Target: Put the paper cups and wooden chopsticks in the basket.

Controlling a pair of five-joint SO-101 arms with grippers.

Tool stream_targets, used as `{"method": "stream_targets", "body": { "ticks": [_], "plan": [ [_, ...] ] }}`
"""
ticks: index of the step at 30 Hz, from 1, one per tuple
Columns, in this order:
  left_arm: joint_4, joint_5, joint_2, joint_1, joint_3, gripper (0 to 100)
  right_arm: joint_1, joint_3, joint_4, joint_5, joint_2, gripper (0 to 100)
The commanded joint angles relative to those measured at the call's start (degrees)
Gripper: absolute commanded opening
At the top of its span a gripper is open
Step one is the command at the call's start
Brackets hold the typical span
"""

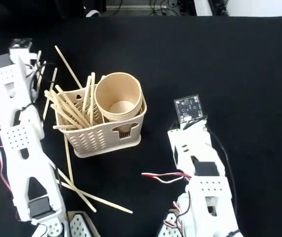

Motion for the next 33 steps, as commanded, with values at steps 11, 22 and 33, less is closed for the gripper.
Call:
{"method": "stream_targets", "body": {
  "ticks": [11,22,33],
  "plan": [
    [0.0,5.8,-49.2,0.7,36.3,3,0.4,-0.6,0.2,0.4,0.2,1.2],
    [-16.8,6.1,-91.8,3.1,73.2,3,0.4,-0.6,0.2,0.4,0.2,1.2],
    [-52.6,6.1,-147.0,14.9,116.4,3,0.4,-0.6,0.2,0.4,0.2,1.2]
  ]
}}
